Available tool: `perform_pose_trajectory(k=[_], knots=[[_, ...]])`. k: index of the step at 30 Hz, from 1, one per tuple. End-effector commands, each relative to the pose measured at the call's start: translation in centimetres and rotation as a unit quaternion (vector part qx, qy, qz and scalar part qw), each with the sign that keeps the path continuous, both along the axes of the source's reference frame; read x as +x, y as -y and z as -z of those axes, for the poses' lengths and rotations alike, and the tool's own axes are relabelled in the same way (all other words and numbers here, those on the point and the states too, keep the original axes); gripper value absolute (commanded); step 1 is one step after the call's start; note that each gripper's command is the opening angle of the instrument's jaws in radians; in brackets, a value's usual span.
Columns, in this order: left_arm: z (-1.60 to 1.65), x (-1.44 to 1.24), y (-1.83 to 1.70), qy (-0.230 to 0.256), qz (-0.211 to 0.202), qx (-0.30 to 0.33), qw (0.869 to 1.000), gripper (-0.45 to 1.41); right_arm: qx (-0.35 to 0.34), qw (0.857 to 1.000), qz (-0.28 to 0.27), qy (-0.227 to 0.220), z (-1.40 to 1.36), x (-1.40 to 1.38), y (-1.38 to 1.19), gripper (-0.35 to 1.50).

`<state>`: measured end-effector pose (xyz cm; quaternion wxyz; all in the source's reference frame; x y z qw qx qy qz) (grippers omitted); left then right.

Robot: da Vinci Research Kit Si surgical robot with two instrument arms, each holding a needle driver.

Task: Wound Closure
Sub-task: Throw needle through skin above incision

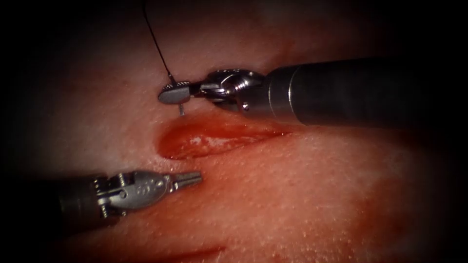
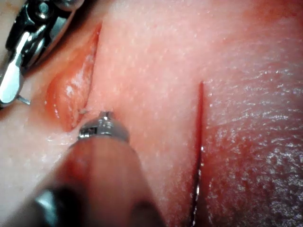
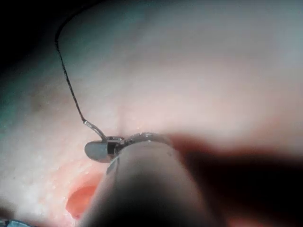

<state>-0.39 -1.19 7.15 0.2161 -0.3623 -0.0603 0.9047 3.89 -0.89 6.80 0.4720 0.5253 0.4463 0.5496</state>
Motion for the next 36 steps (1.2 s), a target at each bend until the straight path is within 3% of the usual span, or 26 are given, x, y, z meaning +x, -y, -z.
perform_pose_trajectory(k=[1, 9, 14, 19, 20, 21, 22, 28, 36], knots=[[-0.05, -0.05, 0.0, 0.0, 0.0, 0.0, 1.0, -0.21, 0.033, 0.999, 0.002, 0.002, -0.04, 0.08, -0.05, -0.35], [-0.05, -0.01, 0.02, 0.0, 0.0, -0.001, 1.0, -0.21, 0.093, 0.995, 0.042, -0.022, -0.02, 0.14, 0.16, -0.35], [-0.04, 0.14, 0.03, -0.002, 0.0, -0.001, 1.0, -0.21, 0.108, 0.991, 0.068, -0.04, 0.1, 0.13, 0.53, -0.35], [-0.03, 0.17, 0.03, -0.006, 0.003, 0.0, 1.0, -0.21, 0.08, 0.996, 0.035, -0.035, 0.19, 0.09, 0.57, -0.35], [-0.02, 0.17, 0.03, -0.006, 0.004, 0.0, 1.0, -0.21, 0.007, 1.0, 0.007, -0.029, 0.2, 0.08, 0.48, 0.39], [-0.01, 0.16, 0.03, -0.007, 0.004, 0.0, 1.0, -0.21, -0.023, 0.999, -0.006, -0.025, 0.2, 0.07, 0.43, 0.71], [-0.01, 0.16, 0.03, -0.007, 0.004, 0.0, 1.0, -0.21, -0.05, 0.998, -0.019, -0.02, 0.19, 0.06, 0.38, 0.88], [-0.01, 0.16, 0.04, -0.007, 0.005, 0.0, 1.0, -0.21, -0.171, 0.983, -0.057, 0.031, 0.16, -0.03, 0.09, 1.13], [0.01, 0.16, 0.05, -0.007, 0.005, 0.001, 1.0, -0.21, -0.264, 0.957, -0.077, 0.093, 0.19, -0.07, -0.03, 1.13]])
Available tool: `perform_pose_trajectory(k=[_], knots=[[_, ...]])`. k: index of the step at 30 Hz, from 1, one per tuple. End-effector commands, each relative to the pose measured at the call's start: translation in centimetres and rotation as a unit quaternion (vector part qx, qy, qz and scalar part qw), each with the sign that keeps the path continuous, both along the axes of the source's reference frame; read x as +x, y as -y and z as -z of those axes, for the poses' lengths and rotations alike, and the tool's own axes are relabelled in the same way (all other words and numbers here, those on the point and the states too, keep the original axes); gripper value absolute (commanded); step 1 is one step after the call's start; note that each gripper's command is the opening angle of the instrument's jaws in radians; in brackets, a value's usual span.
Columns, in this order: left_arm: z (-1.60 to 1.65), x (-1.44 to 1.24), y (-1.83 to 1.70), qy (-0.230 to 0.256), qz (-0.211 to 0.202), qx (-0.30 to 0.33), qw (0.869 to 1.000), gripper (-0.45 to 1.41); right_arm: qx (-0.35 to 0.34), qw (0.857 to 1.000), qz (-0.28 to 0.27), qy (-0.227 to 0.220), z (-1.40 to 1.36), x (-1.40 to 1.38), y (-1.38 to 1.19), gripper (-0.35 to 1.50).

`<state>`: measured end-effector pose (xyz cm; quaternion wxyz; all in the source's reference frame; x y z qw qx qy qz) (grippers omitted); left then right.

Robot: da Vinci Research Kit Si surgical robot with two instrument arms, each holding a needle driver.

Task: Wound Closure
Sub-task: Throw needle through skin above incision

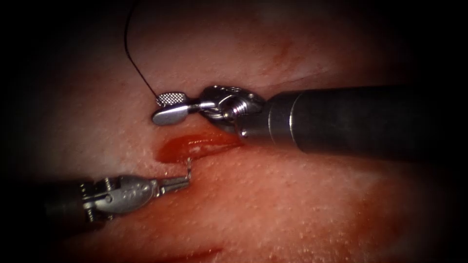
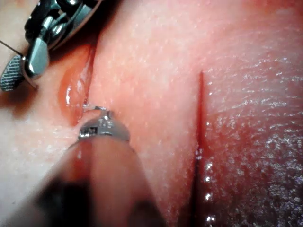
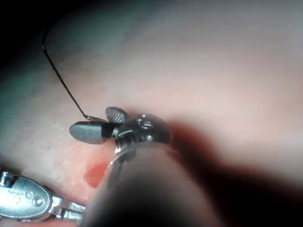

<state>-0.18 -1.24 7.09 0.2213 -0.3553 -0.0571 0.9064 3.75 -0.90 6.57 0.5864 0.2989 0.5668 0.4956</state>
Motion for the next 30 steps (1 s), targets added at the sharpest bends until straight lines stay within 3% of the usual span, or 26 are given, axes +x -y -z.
perform_pose_trajectory(k=[1, 7, 8, 9, 10, 11, 15, 21, 30], knots=[[-0.05, -0.05, 0.01, 0.001, 0.0, 0.0, 1.0, -0.21, -0.014, 1.0, -0.003, 0.008, -0.03, 0.06, -0.06, 1.11], [-0.05, -0.05, 0.01, 0.001, 0.0, 0.0, 1.0, -0.21, -0.028, 0.999, -0.013, 0.027, 0.02, 0.05, -0.16, 1.08], [-0.05, -0.05, 0.01, 0.001, 0.0, 0.0, 1.0, -0.21, -0.031, 0.999, -0.013, 0.029, 0.02, 0.05, -0.16, 0.91], [-0.05, -0.05, 0.01, 0.001, 0.0, 0.0, 1.0, -0.21, -0.034, 0.999, -0.012, 0.03, 0.03, 0.04, -0.16, 0.52], [-0.05, -0.05, 0.01, 0.001, 0.0, 0.0, 1.0, -0.21, -0.034, 0.999, -0.013, 0.03, 0.03, 0.04, -0.15, -0.11], [-0.05, -0.05, 0.01, 0.001, 0.0, 0.0, 1.0, -0.21, -0.034, 0.999, -0.012, 0.032, 0.03, 0.03, -0.14, -0.35], [-0.04, -0.04, 0.02, 0.001, 0.0, 0.0, 1.0, -0.21, -0.008, 0.997, 0.007, 0.073, 0.0, 0.03, -0.1, -0.35], [-0.02, 0.0, 0.0, 0.001, -0.001, 0.001, 1.0, -0.21, 0.084, 0.993, 0.035, 0.081, -0.07, 0.05, 0.01, -0.35], [-0.03, 0.0, -0.03, 0.0, 0.0, 0.002, 1.0, -0.21, 0.184, 0.971, 0.093, 0.122, -0.02, 0.0, 0.32, -0.35]])
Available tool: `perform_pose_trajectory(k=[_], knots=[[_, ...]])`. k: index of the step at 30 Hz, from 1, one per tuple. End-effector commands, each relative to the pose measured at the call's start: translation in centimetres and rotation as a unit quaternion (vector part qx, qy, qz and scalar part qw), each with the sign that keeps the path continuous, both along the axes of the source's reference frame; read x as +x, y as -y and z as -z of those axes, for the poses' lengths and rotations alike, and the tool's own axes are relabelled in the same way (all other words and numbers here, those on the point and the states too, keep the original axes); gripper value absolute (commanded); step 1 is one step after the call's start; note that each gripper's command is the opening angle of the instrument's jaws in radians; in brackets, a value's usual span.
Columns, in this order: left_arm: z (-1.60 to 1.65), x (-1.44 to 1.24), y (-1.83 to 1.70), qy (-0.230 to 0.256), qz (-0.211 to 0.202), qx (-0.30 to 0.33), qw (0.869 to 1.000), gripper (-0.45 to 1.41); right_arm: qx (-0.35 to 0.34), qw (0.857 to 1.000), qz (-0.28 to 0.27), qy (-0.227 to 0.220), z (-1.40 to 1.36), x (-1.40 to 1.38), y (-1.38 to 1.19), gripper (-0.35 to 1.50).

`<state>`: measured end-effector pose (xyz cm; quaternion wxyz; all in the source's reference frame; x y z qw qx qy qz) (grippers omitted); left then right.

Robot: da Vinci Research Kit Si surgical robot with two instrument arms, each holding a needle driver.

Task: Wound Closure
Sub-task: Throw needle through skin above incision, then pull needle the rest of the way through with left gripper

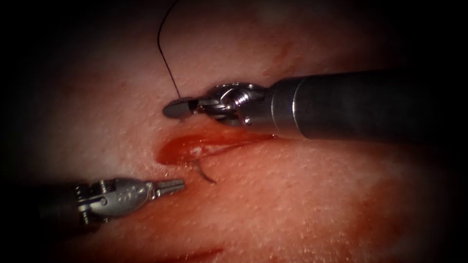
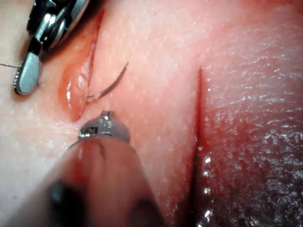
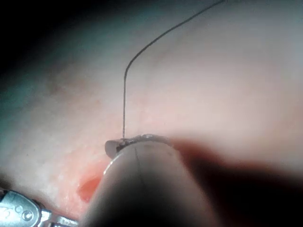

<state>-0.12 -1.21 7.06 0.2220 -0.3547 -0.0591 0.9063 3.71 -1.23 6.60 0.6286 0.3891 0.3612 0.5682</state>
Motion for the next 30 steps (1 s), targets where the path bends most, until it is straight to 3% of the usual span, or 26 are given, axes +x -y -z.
perform_pose_trajectory(k=[1, 5, 7, 8, 10, 11, 15, 16, 18, 30], knots=[[-0.06, -0.06, 0.0, 0.0, 0.0, 0.0, 1.0, -0.21, 0.009, 1.0, 0.008, 0.0, 0.04, 0.02, 0.03, -0.35], [-0.06, -0.08, 0.0, 0.0, 0.003, 0.002, 1.0, -0.21, 0.032, 0.999, 0.018, -0.008, 0.16, -0.04, 0.11, -0.35], [-0.06, -0.1, 0.0, 0.0, -0.004, -0.006, 1.0, -0.13, 0.035, 0.999, 0.01, -0.026, 0.2, -0.06, 0.08, -0.35], [-0.06, -0.12, 0.0, 0.004, -0.009, -0.016, 1.0, -0.08, 0.025, 0.999, 0.0, -0.039, 0.21, -0.07, 0.05, -0.15], [-0.03, -0.19, -0.02, 0.022, -0.022, -0.05, 0.998, 0.19, -0.027, 0.997, -0.016, -0.071, 0.21, -0.12, -0.09, 0.71], [-0.03, -0.19, -0.02, 0.022, -0.022, -0.05, 0.998, 0.19, -0.027, 0.997, -0.016, -0.071, 0.21, -0.12, -0.09, 0.71], [0.05, -0.28, -0.08, 0.042, -0.036, -0.088, 0.995, 0.39, -0.082, 0.993, -0.023, -0.076, 0.15, -0.22, -0.32, 1.08], [0.1, -0.31, -0.14, 0.047, -0.043, -0.104, 0.993, 0.54, -0.102, 0.992, -0.036, -0.072, 0.11, -0.29, -0.42, 1.1], [0.15, -0.34, -0.2, 0.049, -0.048, -0.117, 0.991, 0.61, -0.12, 0.99, -0.045, -0.063, 0.07, -0.39, -0.52, 1.1], [0.04, -0.56, -0.24, 0.054, -0.067, -0.129, 0.988, 0.47, -0.135, 0.985, -0.09, -0.064, 0.06, -0.82, -0.7, 1.06]])
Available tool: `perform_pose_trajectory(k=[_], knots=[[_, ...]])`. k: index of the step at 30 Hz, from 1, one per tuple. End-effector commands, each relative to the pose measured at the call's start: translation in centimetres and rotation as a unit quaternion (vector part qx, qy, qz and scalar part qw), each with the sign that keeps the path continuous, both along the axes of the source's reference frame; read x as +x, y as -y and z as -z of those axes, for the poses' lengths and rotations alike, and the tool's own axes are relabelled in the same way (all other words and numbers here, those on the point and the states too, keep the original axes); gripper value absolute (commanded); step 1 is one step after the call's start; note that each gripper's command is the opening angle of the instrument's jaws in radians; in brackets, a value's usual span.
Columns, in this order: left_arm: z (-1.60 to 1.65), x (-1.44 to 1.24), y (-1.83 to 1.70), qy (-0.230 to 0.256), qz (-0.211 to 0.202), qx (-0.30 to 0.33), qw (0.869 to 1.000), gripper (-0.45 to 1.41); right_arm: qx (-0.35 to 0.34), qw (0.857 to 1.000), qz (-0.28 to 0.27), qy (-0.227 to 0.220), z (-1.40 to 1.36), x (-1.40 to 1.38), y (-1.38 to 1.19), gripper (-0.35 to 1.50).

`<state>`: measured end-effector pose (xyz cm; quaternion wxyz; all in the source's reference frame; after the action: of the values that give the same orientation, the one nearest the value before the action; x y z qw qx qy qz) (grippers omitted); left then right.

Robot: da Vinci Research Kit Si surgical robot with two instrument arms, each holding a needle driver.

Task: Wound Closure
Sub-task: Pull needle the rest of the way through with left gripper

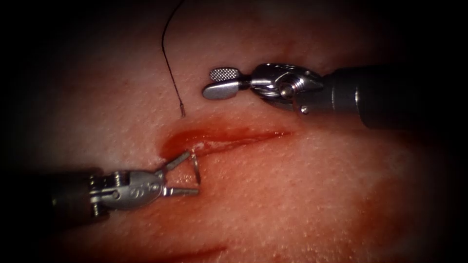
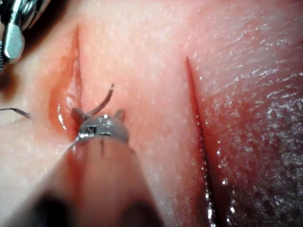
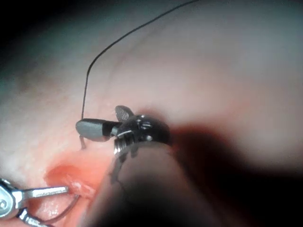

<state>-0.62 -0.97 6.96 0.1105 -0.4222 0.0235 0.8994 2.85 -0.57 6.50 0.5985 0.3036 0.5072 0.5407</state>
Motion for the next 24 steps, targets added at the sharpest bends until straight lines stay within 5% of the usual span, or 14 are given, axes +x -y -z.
perform_pose_trajectory(k=[1, 12, 14, 18, 20, 24], knots=[[-0.1, -0.11, 0.0, 0.004, -0.001, -0.001, 1.0, 0.47, 0.0, 1.0, -0.006, 0.0, -0.01, 0.03, -0.05, 1.03], [-0.28, -0.21, -0.12, 0.01, 0.007, -0.006, 1.0, 0.36, -0.004, 1.0, -0.016, 0.001, -0.01, 0.01, -0.05, 1.04], [-0.28, -0.23, -0.13, 0.011, 0.009, -0.007, 1.0, 0.2, -0.004, 1.0, -0.017, 0.004, -0.01, 0.0, -0.04, 0.91], [-0.28, -0.25, -0.12, 0.029, 0.042, 0.006, 0.999, -0.43, -0.002, 1.0, -0.022, 0.003, 0.0, -0.06, -0.03, 0.69], [-0.27, -0.25, -0.1, 0.037, 0.058, 0.019, 0.997, -0.45, 0.003, 1.0, -0.026, 0.003, 0.0, -0.08, -0.02, 0.56], [-0.23, -0.24, -0.06, 0.043, 0.076, 0.037, 0.995, -0.45, 0.007, 0.999, -0.042, 0.008, 0.01, -0.15, -0.01, -0.03]])
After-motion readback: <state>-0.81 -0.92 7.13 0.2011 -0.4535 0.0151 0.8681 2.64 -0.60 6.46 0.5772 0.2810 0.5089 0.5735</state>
